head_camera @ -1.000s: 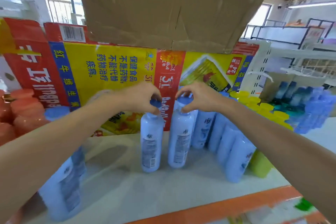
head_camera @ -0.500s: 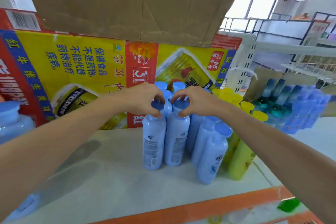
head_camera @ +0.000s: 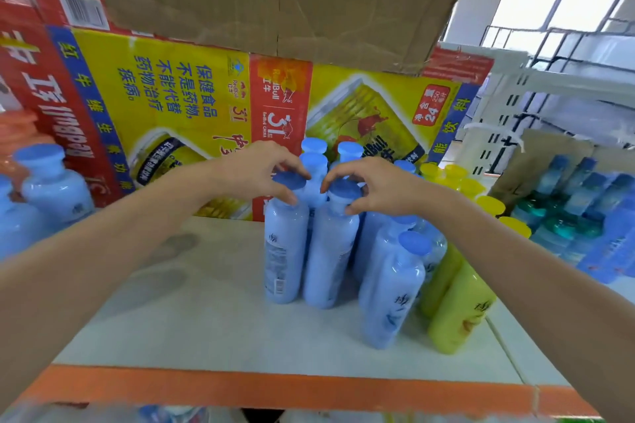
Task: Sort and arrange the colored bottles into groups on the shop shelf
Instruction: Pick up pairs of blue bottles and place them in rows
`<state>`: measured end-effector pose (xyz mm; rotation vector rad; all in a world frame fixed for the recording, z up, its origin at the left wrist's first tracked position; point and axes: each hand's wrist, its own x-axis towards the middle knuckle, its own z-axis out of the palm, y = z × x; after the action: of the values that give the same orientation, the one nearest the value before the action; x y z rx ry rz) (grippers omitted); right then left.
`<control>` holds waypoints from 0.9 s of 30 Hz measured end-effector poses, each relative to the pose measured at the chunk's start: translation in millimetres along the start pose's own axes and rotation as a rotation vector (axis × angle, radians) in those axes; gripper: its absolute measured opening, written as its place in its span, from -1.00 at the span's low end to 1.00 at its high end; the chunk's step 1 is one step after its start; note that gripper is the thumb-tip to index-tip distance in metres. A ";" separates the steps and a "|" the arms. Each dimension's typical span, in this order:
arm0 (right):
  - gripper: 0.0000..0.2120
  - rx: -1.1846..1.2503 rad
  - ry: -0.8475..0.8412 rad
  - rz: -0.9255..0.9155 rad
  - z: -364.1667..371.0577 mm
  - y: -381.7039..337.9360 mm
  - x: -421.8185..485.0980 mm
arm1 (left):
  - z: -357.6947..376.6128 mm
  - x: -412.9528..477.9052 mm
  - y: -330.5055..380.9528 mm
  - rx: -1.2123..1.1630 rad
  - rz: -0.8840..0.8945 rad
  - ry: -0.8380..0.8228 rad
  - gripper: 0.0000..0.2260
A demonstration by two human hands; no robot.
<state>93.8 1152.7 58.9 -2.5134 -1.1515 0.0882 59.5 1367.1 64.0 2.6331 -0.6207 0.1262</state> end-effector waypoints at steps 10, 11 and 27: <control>-0.65 0.019 -0.092 -0.060 -7.1 4.6 -6.3 | -7.6 -6.3 0.7 -0.156 -0.001 -0.129 -0.61; -0.68 0.022 -0.087 -0.051 -7.1 2.1 -7.0 | -7.5 -5.8 1.8 -0.137 0.003 -0.126 -0.62; -0.68 -0.226 -0.060 0.062 -7.0 -7.4 -4.3 | -5.0 1.2 6.9 0.000 0.045 -0.073 -0.68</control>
<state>87.1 1151.8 67.7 -2.7623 -1.1649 0.0532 57.5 1363.2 71.3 2.6346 -0.7046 0.0434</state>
